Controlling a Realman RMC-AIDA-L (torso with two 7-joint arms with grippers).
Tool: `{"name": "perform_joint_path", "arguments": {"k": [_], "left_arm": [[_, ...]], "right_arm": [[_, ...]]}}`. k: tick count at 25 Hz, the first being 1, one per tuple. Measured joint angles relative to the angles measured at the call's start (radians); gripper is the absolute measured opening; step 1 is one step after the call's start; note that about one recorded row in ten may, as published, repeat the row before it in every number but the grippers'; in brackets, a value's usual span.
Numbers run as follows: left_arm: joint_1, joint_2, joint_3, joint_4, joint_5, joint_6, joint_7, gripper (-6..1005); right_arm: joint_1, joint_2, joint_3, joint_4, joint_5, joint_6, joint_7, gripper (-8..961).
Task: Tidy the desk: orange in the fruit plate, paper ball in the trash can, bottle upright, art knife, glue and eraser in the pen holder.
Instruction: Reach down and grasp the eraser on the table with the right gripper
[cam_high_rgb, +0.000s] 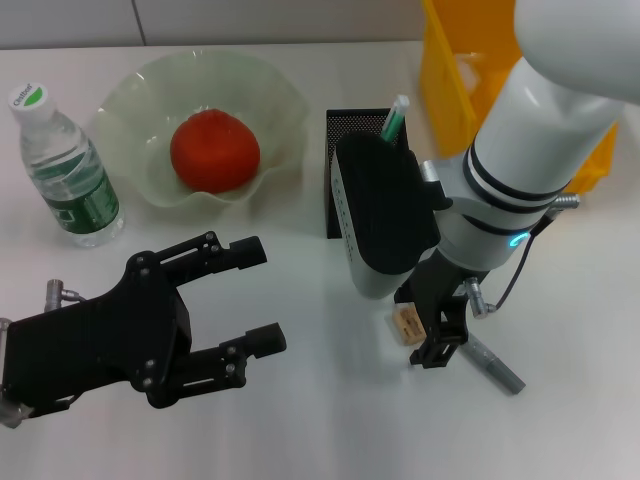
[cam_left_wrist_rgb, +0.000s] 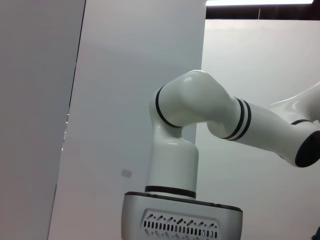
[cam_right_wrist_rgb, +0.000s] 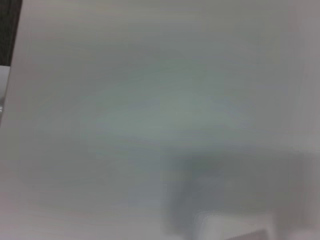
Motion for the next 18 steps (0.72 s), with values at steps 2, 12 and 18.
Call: {"name": "perform_joint_path", "arguments": {"k": [2, 12, 18], "left_arm": [[0.0, 0.0, 0.0, 0.0, 0.0, -0.002, 0.0, 755], [-0.003, 0.0, 0.0, 0.0, 0.0, -0.006, 0.0, 755], [-0.005, 0.0, 0.0, 0.0, 0.0, -0.013, 0.0, 755]], "right_arm": [[0.0, 0.0, -0.004, 0.004, 0.0, 0.008, 0.0, 729], [0.0, 0.0, -0.018, 0.027, 0.0, 0.042, 0.0, 728], [0.001, 0.0, -0.02, 0.033, 0.002, 0.047, -0.001, 716]]}}
